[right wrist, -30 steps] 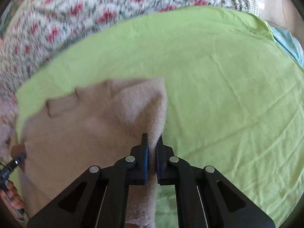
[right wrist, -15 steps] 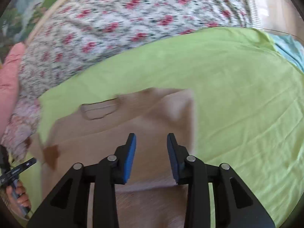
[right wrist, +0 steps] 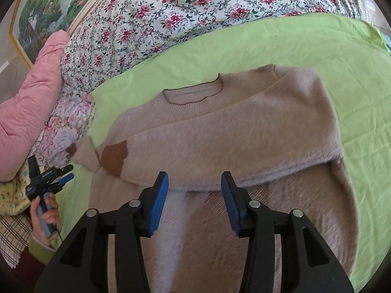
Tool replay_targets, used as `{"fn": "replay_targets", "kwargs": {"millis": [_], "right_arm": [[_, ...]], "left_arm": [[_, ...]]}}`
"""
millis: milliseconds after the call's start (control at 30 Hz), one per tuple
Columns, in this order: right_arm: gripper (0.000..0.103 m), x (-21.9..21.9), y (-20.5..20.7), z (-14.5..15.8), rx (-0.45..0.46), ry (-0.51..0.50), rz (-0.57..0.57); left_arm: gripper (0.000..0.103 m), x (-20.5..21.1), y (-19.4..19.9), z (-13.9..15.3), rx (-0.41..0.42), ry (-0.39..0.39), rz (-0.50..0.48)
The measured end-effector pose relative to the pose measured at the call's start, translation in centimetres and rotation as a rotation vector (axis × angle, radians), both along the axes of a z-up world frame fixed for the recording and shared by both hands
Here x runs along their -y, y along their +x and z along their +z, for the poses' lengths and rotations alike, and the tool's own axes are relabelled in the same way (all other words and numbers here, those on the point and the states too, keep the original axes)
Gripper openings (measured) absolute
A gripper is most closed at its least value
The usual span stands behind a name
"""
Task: Fold small clothes
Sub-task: 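Grasp the other sleeve's brown cuff with the left tool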
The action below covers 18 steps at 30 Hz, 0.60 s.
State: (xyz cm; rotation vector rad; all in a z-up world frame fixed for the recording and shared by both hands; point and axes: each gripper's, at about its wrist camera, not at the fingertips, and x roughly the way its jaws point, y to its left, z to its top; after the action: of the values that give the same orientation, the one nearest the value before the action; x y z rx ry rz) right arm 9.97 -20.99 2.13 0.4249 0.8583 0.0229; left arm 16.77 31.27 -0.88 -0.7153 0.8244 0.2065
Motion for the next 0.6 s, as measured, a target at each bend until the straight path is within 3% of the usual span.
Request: {"fn": "replay_targets", "kwargs": {"millis": [267,467,533,567,600], "right_arm": [[0.046,-1.5,-1.0,0.5,-0.01,0.002,0.026],[0.046,-1.7,-1.2,0.6,-0.021,0.009,0.033],[0.046,-1.9,-1.3,0.6,-0.024,0.008,0.039],[0.046,-2.0,-1.3,0.7,-0.023,0.005,0.043],[0.046,-2.0,-1.4,0.8,-0.02,0.002,0.046]], "left_arm": [[0.058,-8.3,3.0,-2.0,-0.026,-0.064,0.193],[0.056,-11.0,6.6,-2.2,-0.022,-0.007,0.241],[0.045,-11.8,7.7,-2.3,-0.041,0.024,0.264],[0.023,-11.9,8.0,-2.1,-0.05,0.041,0.266],[0.01,-11.6,8.5,-1.8,-0.058,0.057,0.25]]}}
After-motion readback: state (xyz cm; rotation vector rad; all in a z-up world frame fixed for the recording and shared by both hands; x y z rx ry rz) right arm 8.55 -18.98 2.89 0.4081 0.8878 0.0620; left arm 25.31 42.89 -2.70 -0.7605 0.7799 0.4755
